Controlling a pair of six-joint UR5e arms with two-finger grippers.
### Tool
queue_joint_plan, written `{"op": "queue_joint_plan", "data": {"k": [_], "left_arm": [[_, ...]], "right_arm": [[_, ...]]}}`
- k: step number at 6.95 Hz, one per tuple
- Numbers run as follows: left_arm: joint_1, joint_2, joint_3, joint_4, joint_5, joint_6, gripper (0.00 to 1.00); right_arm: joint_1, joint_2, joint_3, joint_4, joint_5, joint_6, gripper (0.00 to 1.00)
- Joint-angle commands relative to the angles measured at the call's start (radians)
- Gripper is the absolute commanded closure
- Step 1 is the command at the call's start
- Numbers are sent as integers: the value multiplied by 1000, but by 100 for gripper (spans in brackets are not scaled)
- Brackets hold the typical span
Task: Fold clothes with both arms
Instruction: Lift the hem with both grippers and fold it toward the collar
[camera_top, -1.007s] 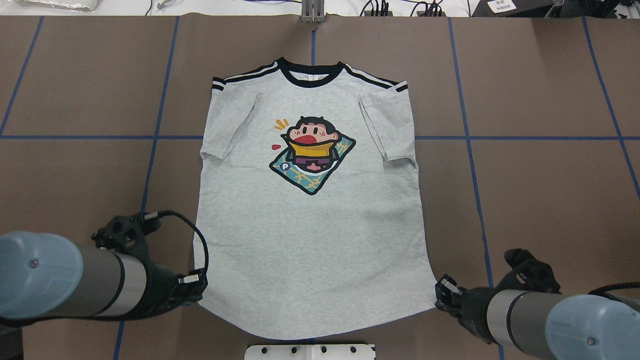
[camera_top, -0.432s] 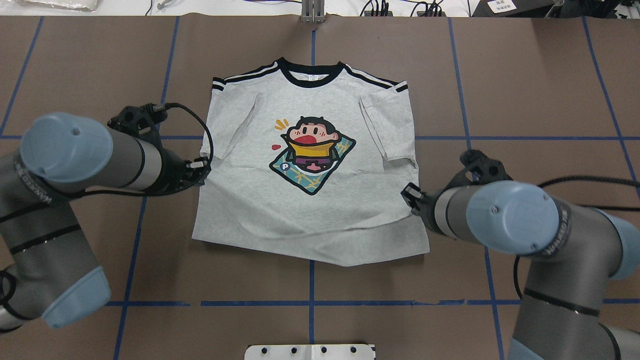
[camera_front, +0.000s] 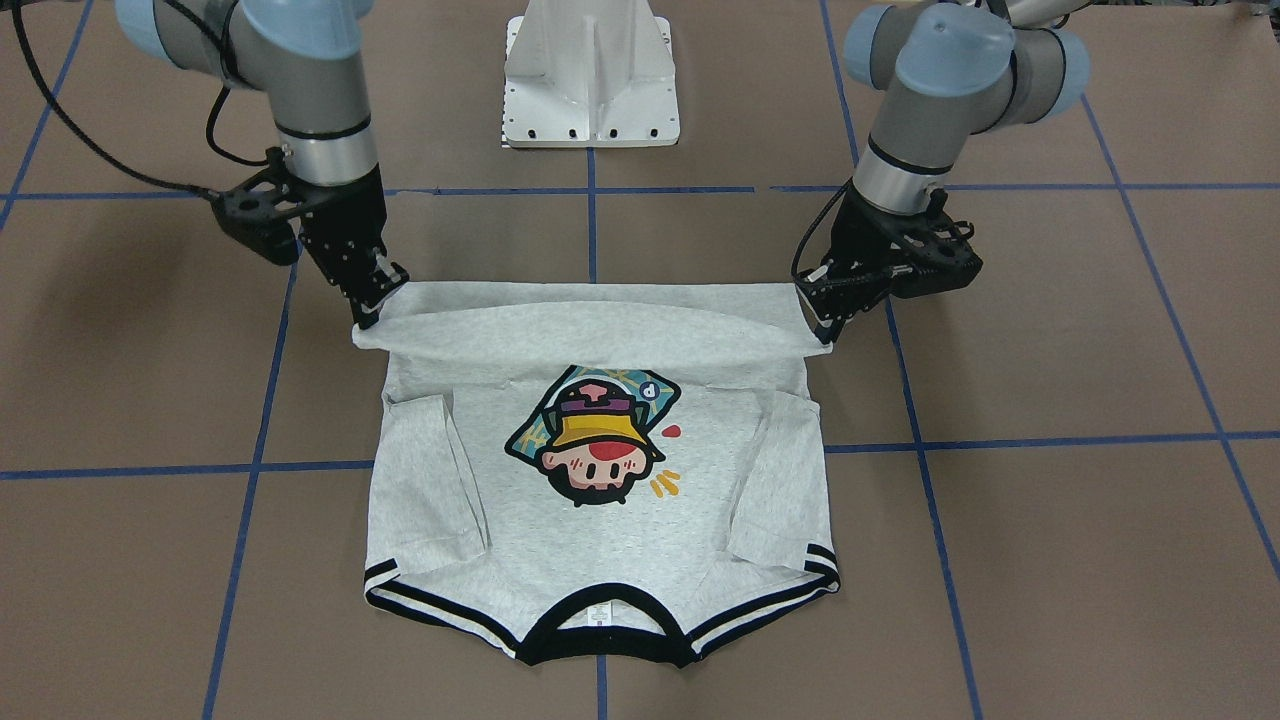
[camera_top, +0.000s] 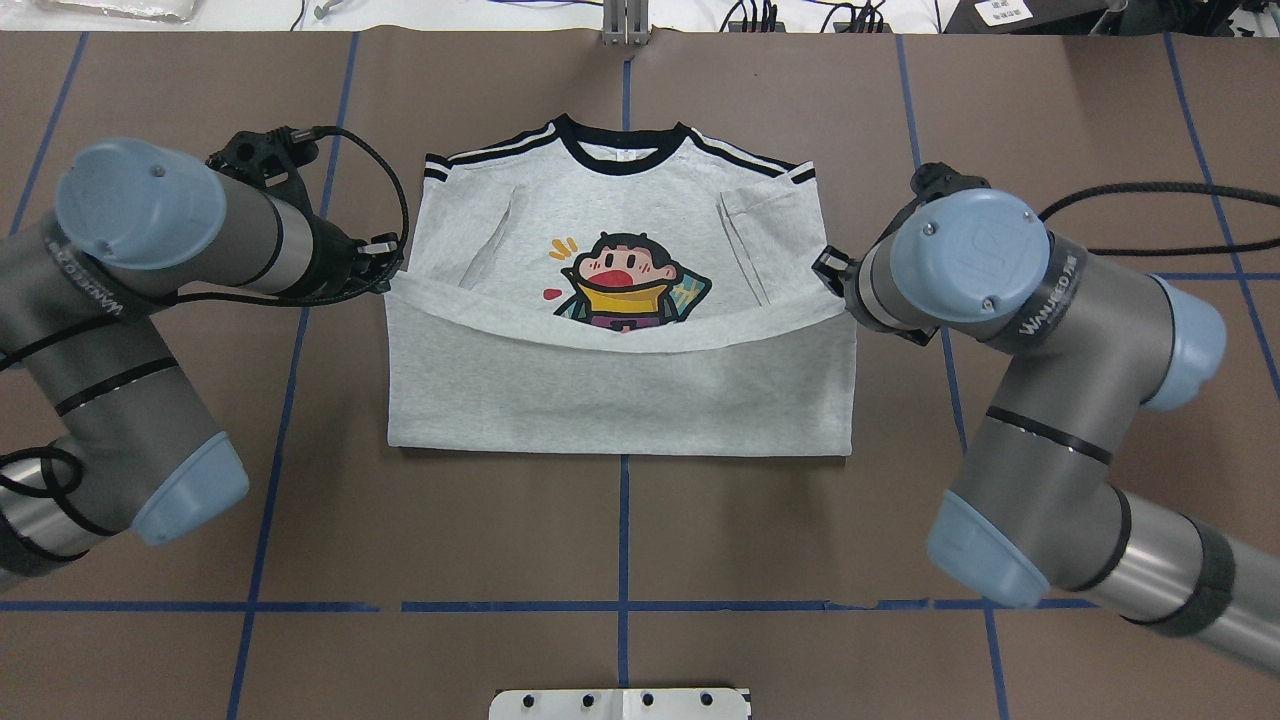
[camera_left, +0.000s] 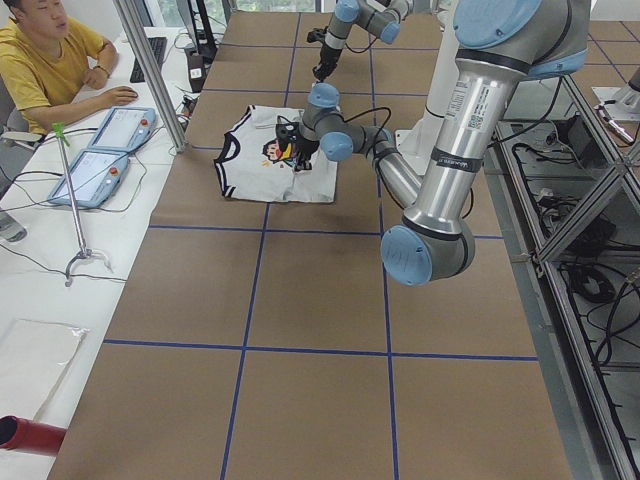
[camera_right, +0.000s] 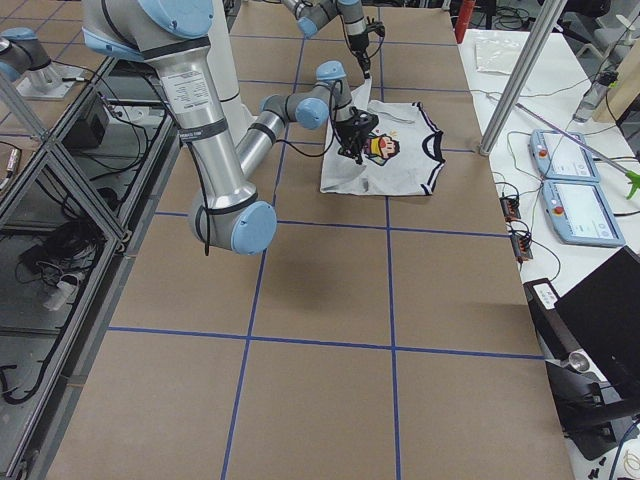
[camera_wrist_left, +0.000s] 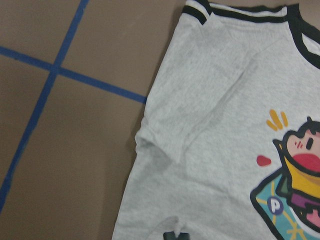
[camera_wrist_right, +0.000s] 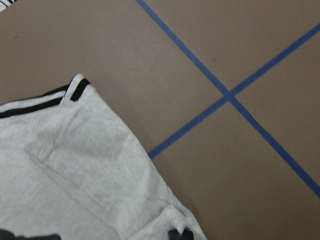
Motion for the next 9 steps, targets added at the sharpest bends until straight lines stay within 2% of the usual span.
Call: {"op": "queue_joint_plan", "data": {"k": [1, 2, 3, 4, 6, 7, 9], "left_arm": [[-43, -58, 176, -167, 1, 6, 100], [-69, -75, 249, -244, 2, 13, 100], [-88, -89, 293, -283, 2, 66, 100], [-106, -107, 295, -283, 3, 77, 100], [-108, -124, 364, -325, 8, 82, 100], [-108, -143, 407, -346, 9, 82, 100], [-107, -176, 481, -389, 11, 82, 100]], "right_arm": [[89, 103, -200, 57, 3, -60, 100], [106, 149, -296, 135, 3, -66, 100], [120, 224, -396, 148, 3, -67, 100], [135, 256, -461, 162, 5, -81, 100], [139, 286, -585, 272, 5, -84, 100], [139, 312, -634, 288, 5, -84, 100], [139, 313, -667, 297, 3, -89, 100]]}}
